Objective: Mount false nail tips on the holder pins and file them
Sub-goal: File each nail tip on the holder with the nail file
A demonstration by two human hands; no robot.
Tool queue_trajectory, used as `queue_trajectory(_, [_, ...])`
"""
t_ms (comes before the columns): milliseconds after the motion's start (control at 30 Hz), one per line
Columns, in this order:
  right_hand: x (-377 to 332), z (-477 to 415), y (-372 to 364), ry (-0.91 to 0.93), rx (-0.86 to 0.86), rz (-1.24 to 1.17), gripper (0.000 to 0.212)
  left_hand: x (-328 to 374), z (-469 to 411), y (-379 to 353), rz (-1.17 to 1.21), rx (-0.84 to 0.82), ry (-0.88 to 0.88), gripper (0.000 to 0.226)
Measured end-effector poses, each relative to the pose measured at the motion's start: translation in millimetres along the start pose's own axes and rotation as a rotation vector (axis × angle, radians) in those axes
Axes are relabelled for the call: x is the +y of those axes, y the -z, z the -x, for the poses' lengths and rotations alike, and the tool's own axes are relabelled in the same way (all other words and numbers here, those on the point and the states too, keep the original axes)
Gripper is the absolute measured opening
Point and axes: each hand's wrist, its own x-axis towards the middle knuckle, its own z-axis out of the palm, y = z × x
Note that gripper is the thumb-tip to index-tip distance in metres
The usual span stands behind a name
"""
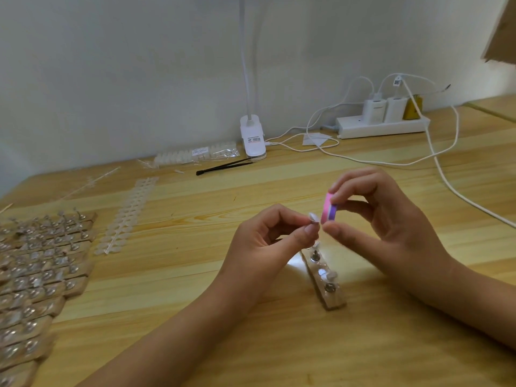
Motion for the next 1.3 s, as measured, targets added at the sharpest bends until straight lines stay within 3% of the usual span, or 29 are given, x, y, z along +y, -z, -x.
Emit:
queue_trajectory(100, [-1.2, 2.6, -3.7, 0.130, -0.058, 0.109, 0.027, 0.9, -1.3, 0.9, 0.040, -0.027, -0.020, 0.005])
queue_trajectory(233, [0.7, 0.4, 0.6, 0.018, 0.021, 0.021, 0.030, 0.7, -1.2, 0.3, 0.062, -0.012, 0.005, 0.005])
queue_trajectory(367, [-1.0, 2.7, -1.8, 0.139, -0.049, 0.175, 0.027, -0.1, -1.1, 1.7, -0.102, 0.000, -0.085, 0.006])
queue_trajectory(1300, [-3.4, 4.9, -5.0, 0.168, -0.042, 0.250, 0.027, 1.1, 3.9, -0.7, -0.394, 0.072, -0.316, 0.008])
